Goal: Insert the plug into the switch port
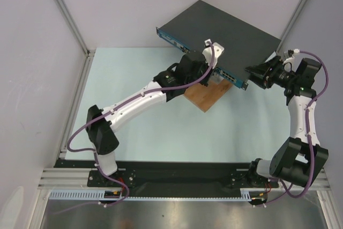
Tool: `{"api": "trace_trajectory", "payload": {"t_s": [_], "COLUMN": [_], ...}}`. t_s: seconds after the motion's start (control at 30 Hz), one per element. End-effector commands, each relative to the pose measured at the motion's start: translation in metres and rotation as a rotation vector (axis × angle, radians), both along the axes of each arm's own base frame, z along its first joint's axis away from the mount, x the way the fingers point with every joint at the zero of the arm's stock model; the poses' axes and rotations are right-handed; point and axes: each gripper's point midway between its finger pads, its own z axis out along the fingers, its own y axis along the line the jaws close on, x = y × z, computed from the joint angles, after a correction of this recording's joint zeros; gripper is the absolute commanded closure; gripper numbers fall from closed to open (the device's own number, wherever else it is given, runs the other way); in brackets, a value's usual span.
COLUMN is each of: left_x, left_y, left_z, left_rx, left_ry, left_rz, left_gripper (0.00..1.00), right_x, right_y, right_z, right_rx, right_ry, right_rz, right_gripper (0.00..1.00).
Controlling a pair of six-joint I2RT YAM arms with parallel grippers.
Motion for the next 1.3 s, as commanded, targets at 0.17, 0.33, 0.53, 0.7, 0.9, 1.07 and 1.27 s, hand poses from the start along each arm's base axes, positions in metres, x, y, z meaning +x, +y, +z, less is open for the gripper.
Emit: {"api": "trace_trajectory", "payload": {"t_s": [0.17,0.33,0.53,0.7,0.9,1.07,1.27], "left_x": [-0.049,-0.055,-0.04,-0.036,-0.036,-0.047,-0.067], "left_y": [0.058,0.118,0.201,0.255,0.287,0.298,0.299], "left_z": [0.018,0.004,0.009,-0.003,0.009,0.023,0.02], "left_rx": [-0.063,-0.109,-0.179,-0.159,-0.139,-0.107,-0.053], "left_ry": [0.039,0.208,0.264,0.362,0.329,0.247,0.196], "left_rz": [-0.127,-0.123,0.051,0.172,0.256,0.267,0.206], "left_gripper": [0.8,0.66,0.0,0.0,0.0,0.0,0.0], "right_x": [0.024,0.021,0.007,-0.005,-0.001,-0.013,-0.045], "right_y": [-0.015,-0.021,-0.065,-0.106,-0.058,0.02,0.095], "right_z": [0.007,0.009,0.027,0.067,0.117,0.137,0.116], "right_rx": [-0.153,-0.171,-0.269,-0.35,-0.429,-0.552,-0.714], "right_ry": [-0.167,-0.178,-0.216,-0.289,-0.414,-0.596,-0.729], "right_rz": [0.019,0.043,-0.059,-0.18,-0.117,0.011,0.241], "right_gripper": [0.89,0.36,0.01,0.0,0.0,0.0,0.0]}}
